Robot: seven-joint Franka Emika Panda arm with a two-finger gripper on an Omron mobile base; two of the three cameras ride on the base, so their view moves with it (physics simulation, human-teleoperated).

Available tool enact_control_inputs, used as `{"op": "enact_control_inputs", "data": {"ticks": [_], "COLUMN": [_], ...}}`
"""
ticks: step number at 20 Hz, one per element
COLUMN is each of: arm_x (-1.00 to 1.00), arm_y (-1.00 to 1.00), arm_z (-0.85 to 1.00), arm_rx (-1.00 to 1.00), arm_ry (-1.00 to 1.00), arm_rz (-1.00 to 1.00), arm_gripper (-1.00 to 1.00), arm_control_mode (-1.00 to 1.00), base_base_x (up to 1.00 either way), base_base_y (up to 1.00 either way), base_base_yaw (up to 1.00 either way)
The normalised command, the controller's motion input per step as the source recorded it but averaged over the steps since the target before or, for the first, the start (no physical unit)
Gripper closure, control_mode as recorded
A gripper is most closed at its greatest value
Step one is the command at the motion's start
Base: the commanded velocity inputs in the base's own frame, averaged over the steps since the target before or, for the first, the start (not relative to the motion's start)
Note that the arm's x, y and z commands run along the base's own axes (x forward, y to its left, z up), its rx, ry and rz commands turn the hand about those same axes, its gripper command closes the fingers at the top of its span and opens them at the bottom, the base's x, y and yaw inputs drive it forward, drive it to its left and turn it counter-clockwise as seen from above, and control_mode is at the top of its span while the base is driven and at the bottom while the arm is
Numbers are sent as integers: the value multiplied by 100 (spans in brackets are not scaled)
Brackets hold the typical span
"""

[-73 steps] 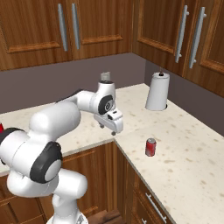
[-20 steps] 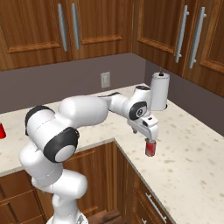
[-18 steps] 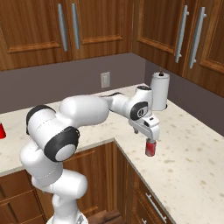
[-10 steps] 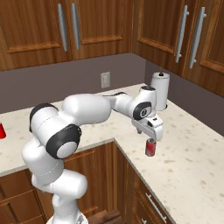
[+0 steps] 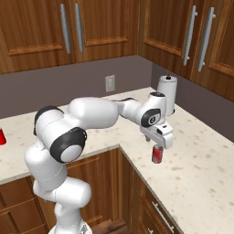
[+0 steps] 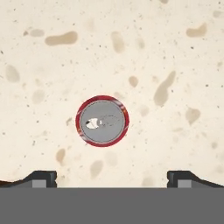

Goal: Four empty soda cans are scattered around the kitchen. Gather all the cans and cluster them next to the stove for recycling.

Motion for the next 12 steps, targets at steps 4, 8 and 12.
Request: {"op": "enact_control_inputs", "data": {"ticks": [4, 8, 12], "arm_x": [3, 11, 14], "arm_y": [-7, -6, -2], "arm_z": [-8, -4, -3], "arm_rx": [0, 0, 0], "arm_ry": [-1, -1, -1], "arm_rz": [0, 0, 0], "arm_gripper": [-100, -100, -100], "arm_control_mode": [-100, -100, -100], "base_base_x": [0, 0, 0], "base_base_y": [0, 0, 0], "base_base_yaw": [0, 0, 0]}}
